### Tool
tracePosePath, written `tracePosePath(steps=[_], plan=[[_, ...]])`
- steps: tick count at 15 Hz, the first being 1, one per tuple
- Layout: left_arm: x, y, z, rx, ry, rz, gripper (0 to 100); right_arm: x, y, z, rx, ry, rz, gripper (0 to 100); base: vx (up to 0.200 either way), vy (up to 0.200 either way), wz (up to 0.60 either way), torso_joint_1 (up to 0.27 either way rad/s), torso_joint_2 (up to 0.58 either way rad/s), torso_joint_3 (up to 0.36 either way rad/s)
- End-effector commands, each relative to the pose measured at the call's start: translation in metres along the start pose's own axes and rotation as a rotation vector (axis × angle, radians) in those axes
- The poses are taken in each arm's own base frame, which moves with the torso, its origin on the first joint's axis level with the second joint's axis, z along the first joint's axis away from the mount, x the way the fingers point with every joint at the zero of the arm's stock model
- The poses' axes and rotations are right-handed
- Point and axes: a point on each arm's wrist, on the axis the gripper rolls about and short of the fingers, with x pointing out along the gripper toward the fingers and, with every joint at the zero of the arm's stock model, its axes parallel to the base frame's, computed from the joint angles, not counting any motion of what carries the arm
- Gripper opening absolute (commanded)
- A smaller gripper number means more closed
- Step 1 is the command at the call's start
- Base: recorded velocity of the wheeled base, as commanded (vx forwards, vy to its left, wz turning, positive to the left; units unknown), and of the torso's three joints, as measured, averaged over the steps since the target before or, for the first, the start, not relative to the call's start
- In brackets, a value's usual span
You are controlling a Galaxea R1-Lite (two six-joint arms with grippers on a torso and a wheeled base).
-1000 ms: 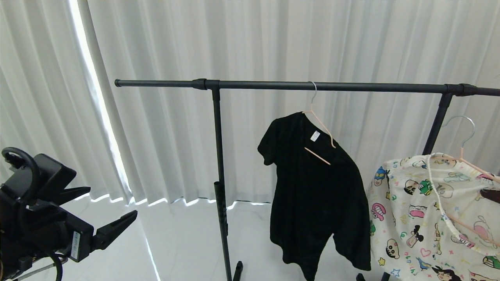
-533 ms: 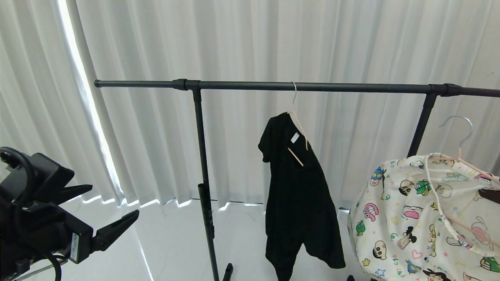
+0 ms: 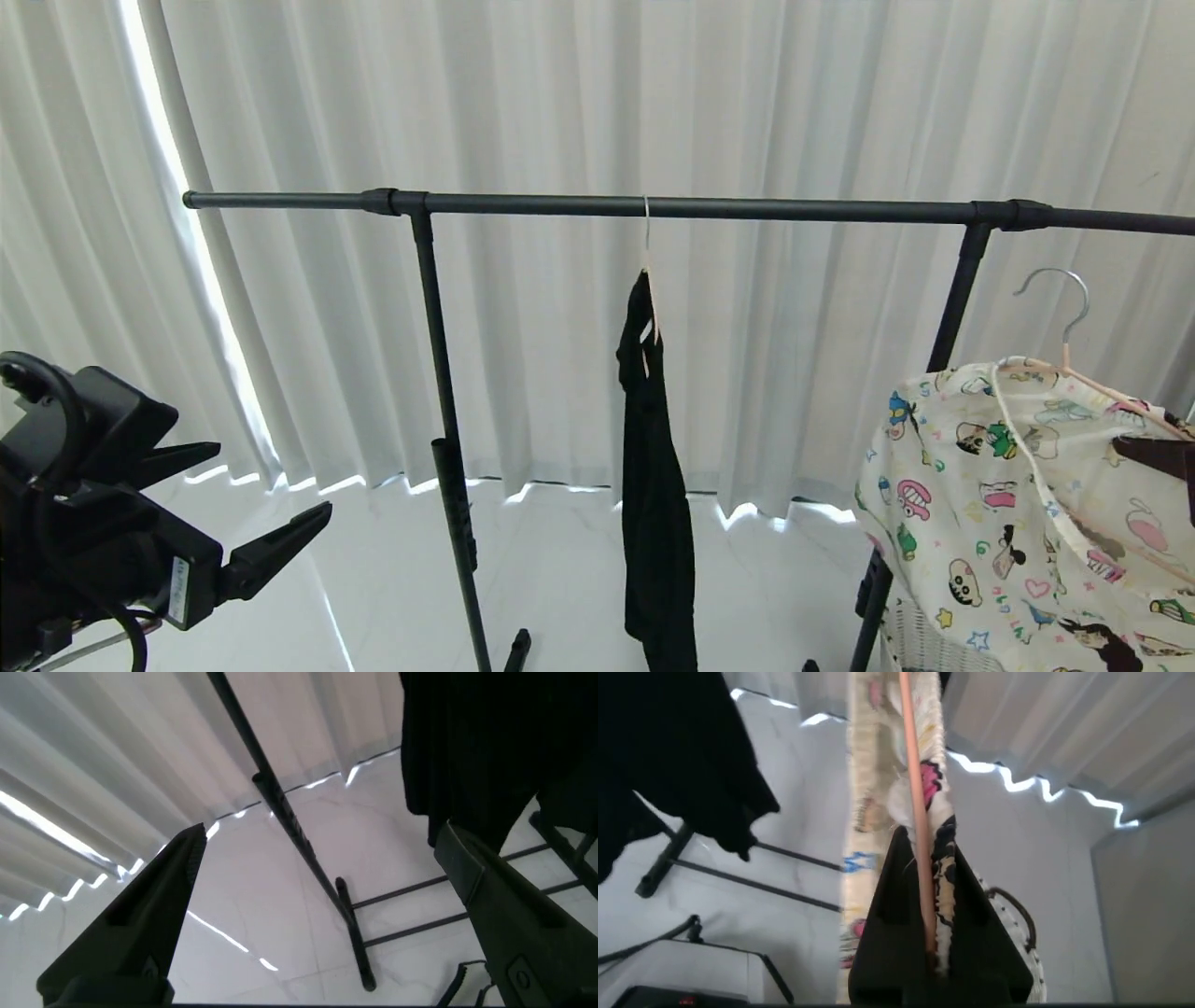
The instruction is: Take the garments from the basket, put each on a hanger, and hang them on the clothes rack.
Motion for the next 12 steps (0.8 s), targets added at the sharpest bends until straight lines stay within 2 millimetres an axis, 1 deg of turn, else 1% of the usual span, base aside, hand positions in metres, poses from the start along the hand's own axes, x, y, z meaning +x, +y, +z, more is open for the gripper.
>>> tracePosePath(steps=[1, 3, 5, 7, 10, 12], plan=[[0.0, 0.0, 0.0, -0.002, 0.0, -0.001, 100, 0.001, 0.006, 0.01, 0.006, -0.025, 0.036, 0, 0.0, 0.0, 0.0, 0.0, 0.0, 0.0], [0.0, 0.0, 0.0, -0.006, 0.002, 0.0, 100, 0.003, 0.009, 0.027, 0.043, -0.081, 0.064, 0, 0.0, 0.0, 0.0, 0.0, 0.0, 0.0], [0.0, 0.0, 0.0, -0.005, 0.0, 0.003, 100, 0.006, 0.008, 0.037, 0.035, -0.122, 0.061, 0, 0.0, 0.0, 0.0, 0.0, 0.0, 0.0], [-0.001, 0.0, 0.0, 0.0, -0.004, 0.007, 100, 0.004, 0.008, 0.046, 0.028, -0.149, 0.064, 0, 0.0, 0.0, 0.0, 0.0, 0.0, 0.0], [-0.002, 0.0, 0.001, -0.005, -0.007, 0.006, 100, 0.003, 0.011, 0.059, 0.012, -0.184, 0.083, 0, 0.2, 0.0, 0.0, -0.002, 0.0, 0.004], [-0.002, 0.0, 0.001, -0.002, -0.007, 0.006, 100, 0.004, 0.012, 0.061, 0.01, -0.184, 0.089, 0, 0.2, 0.0, 0.0, 0.002, 0.0, 0.005]])
